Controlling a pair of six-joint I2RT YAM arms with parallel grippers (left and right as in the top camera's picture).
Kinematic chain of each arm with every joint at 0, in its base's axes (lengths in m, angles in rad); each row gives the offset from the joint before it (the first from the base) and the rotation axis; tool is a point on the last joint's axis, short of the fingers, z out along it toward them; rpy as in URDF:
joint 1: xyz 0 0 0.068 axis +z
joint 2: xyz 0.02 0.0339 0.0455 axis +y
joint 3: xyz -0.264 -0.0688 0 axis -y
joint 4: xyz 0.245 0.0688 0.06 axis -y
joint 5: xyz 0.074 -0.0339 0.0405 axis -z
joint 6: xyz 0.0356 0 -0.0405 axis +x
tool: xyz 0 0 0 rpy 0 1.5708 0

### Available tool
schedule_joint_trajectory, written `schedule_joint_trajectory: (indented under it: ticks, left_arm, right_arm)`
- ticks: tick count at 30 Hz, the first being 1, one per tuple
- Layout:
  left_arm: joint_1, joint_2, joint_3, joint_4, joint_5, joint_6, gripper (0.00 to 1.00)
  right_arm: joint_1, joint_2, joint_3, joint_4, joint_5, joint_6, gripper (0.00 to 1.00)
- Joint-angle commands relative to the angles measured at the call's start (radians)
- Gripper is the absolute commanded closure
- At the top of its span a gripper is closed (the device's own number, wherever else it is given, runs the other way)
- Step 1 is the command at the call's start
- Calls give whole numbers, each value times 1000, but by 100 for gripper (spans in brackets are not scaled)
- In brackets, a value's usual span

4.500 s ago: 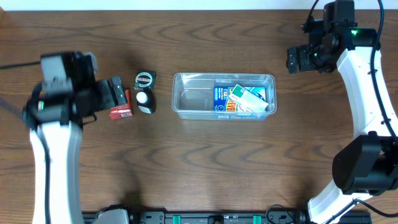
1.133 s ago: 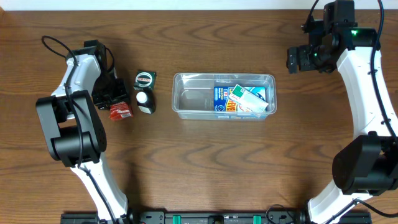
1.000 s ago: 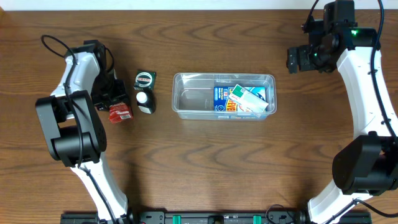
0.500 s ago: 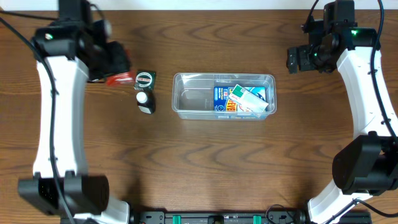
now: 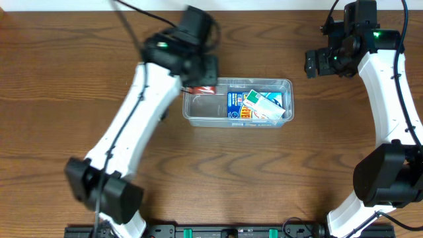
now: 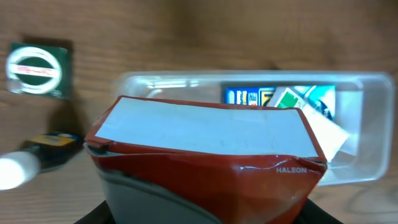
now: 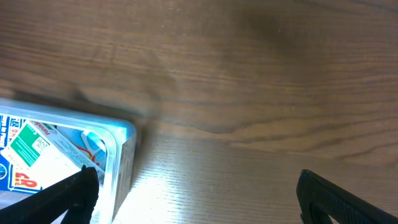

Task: Pack container
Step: 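Carry the red box over the container and lower it inside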

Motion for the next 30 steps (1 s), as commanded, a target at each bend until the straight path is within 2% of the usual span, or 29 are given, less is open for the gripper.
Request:
schedule_joint_trajectory:
  ticks: [1, 16, 30]
  left_arm:
    - [-48, 68, -5, 5, -72, -54, 53]
    - [-71, 291, -10, 12, -90, -174, 55]
    - [-73, 381, -10, 43, -89, -184, 54]
  right_arm:
    - [-5, -5, 2, -2, 1, 14, 1]
    - [-5, -5, 2, -2, 1, 14, 1]
    - [-5, -5, 2, -2, 1, 14, 1]
